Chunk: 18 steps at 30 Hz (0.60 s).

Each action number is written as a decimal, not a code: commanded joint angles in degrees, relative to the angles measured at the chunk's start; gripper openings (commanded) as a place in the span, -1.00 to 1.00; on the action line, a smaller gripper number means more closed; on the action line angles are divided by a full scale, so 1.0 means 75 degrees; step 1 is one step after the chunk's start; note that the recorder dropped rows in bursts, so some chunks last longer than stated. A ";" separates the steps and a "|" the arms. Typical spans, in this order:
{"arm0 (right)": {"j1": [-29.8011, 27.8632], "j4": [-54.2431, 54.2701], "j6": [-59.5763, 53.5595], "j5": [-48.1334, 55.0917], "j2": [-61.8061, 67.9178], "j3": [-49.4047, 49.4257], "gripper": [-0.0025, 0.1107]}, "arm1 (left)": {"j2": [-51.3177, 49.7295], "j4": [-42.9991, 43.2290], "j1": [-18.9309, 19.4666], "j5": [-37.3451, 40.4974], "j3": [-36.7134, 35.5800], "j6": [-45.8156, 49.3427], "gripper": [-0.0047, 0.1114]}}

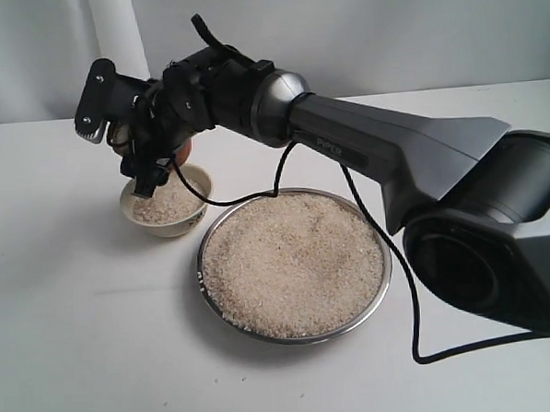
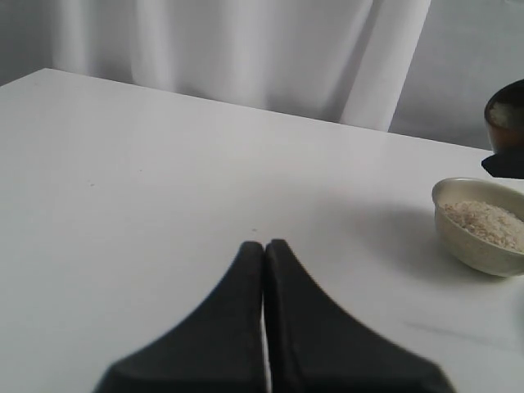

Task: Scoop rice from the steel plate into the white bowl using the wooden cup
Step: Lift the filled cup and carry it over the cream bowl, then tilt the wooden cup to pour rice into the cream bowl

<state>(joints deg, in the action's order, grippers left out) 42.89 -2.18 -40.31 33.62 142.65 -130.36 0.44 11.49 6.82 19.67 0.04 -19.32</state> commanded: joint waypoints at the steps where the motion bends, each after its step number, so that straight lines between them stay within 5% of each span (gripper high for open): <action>1: 0.0002 -0.0707 0.0012 -0.0284 -0.0062 -0.0096 -0.96 | -0.0058 -0.0028 -0.0011 -0.0048 -0.0005 -0.0017 -0.92; 18: 0.0441 -0.4259 -0.0418 -0.0024 -0.0044 -0.0096 -0.96 | -0.0058 -0.0028 -0.0011 -0.0048 -0.0005 -0.0017 -0.92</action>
<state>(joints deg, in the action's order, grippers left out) 45.48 -27.42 -43.09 33.01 142.65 -130.36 0.44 11.49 6.82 19.67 0.04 -19.32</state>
